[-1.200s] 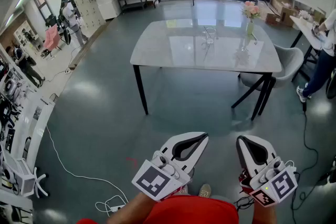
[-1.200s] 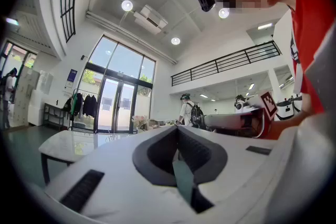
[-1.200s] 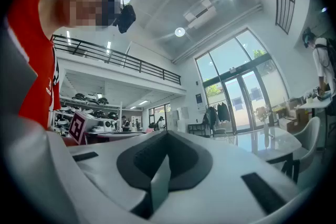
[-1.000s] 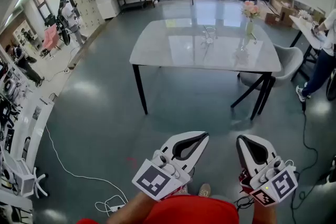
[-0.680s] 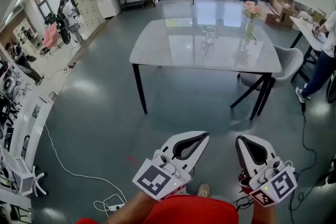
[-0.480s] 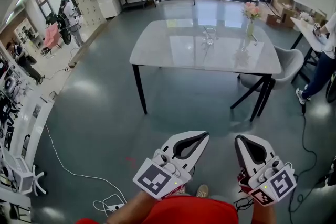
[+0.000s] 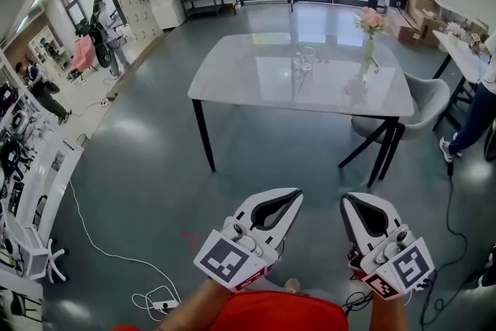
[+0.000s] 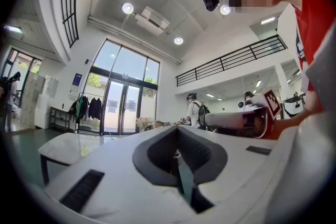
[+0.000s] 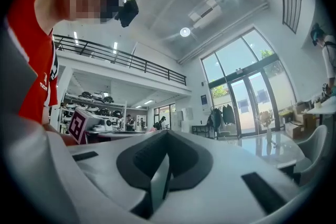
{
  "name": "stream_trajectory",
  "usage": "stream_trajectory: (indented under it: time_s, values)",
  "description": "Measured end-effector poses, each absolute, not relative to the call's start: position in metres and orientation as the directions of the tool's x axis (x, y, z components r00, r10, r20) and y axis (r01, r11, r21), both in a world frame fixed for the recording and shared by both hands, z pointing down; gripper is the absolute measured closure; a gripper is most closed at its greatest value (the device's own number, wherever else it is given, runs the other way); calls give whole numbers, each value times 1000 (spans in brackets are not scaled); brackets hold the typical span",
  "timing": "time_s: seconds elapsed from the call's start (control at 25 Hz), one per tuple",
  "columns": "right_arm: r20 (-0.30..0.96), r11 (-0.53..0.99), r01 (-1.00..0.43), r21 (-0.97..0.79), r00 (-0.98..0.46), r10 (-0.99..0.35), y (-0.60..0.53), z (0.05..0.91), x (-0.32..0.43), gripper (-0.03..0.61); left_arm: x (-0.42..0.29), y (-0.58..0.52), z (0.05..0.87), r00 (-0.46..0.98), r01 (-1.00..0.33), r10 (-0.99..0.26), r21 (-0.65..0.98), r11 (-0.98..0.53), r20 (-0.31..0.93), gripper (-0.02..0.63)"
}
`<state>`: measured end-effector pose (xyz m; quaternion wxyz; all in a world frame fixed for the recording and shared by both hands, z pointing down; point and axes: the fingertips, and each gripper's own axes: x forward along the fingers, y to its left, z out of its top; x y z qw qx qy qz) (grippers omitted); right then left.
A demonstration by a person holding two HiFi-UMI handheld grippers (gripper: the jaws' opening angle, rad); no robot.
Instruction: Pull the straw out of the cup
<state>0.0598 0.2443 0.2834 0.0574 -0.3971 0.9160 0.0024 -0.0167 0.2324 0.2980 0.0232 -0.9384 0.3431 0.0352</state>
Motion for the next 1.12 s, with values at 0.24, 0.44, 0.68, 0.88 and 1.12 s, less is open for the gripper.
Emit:
stream_trajectory:
  time_s: [0.24,0.44,0.68,0.88,1.12]
  values:
    - [-111,693,-721,-32,-686,-719,226,285,78,581,-1,216,299,741,-669,-666,-23,-743,-85,594]
    - [-116,693,-720,-34,-686,-718,204,286,84,581,3,194,302,737,-675,-674,-9,-737,-54,594]
    - [-123,681,-732,-26,-674,-729,164,286,85,581,1,151,306,747,-664,-662,-16,-748,-67,594]
    - [-116,668,-743,-30,-661,-741,107,288,78,581,-5,95,311,752,-659,-658,-3,-752,-40,594]
    - [-104,655,-754,-36,-649,-753,30,281,56,581,-23,20,310,765,-644,-644,3,-765,-31,594]
